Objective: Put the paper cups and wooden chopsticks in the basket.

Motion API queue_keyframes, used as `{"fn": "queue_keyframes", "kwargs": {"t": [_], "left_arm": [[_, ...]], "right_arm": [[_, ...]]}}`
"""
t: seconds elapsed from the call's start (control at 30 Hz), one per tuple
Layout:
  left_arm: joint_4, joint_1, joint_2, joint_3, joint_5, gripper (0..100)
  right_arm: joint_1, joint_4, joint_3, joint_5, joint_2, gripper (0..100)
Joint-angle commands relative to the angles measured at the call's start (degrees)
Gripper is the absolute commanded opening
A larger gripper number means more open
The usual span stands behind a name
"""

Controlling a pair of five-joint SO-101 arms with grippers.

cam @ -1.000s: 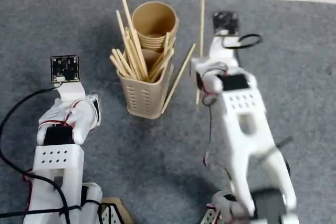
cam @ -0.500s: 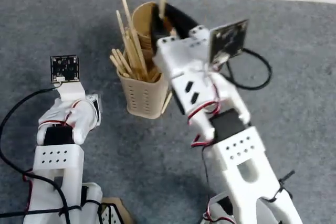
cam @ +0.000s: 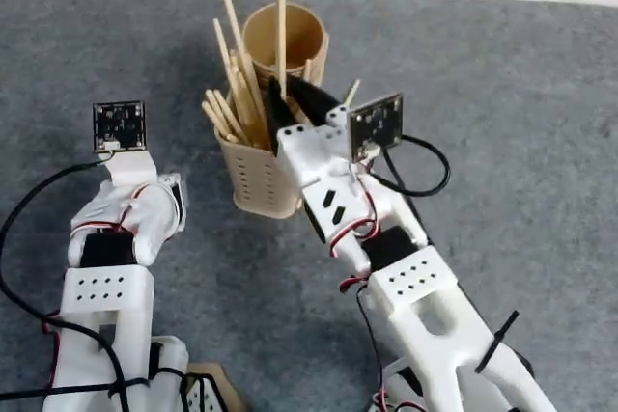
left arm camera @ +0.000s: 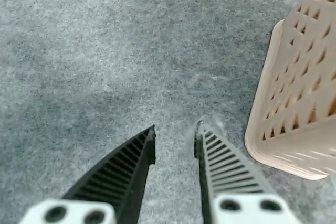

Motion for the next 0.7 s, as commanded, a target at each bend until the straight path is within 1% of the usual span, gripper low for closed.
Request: {"fn": "queue_keyframes", "kwargs": {"t": [0.0, 0.2, 0.27, 0.33, 0.4, 0.5, 0.57, 0.6, 0.67], "left_arm": [[-1.05, -0.57, -0.92, -0.22, 0.35, 15], [-1.05, -0.57, -0.92, -0.22, 0.35, 15], [-1.05, -0.57, -0.92, -0.22, 0.35, 15], [-1.05, -0.57, -0.92, -0.22, 0.35, 15], [-1.05, -0.57, -0.92, -0.22, 0.35, 15], [-1.05, -0.57, -0.92, -0.22, 0.35, 15], [-1.05, -0.57, -0.92, -0.22, 0.35, 15], [-1.05, -0.48, -0.92, -0.22, 0.35, 15], [-1.05, -0.48, -0.92, -0.22, 0.35, 15]], "right_arm": [[-0.4, -1.19, -0.4, -0.62, -1.89, 10.2], [-0.13, -0.22, -3.56, -0.53, -2.42, 10.2], [0.22, 4.62, -6.9, -0.53, -2.42, 10.2], [2.77, 14.37, -13.05, -0.53, -2.42, 10.2], [6.46, 27.38, -20.53, -1.23, -2.15, 10.2], [14.02, 46.64, -30.81, -8.44, -1.63, 10.2], [18.07, 54.2, -35.21, -11.6, -1.63, 10.2], [19.38, 56.66, -34.95, -12.13, -1.63, 10.2], [20.09, 58.07, -31.87, -12.31, -1.54, 10.2]]}}
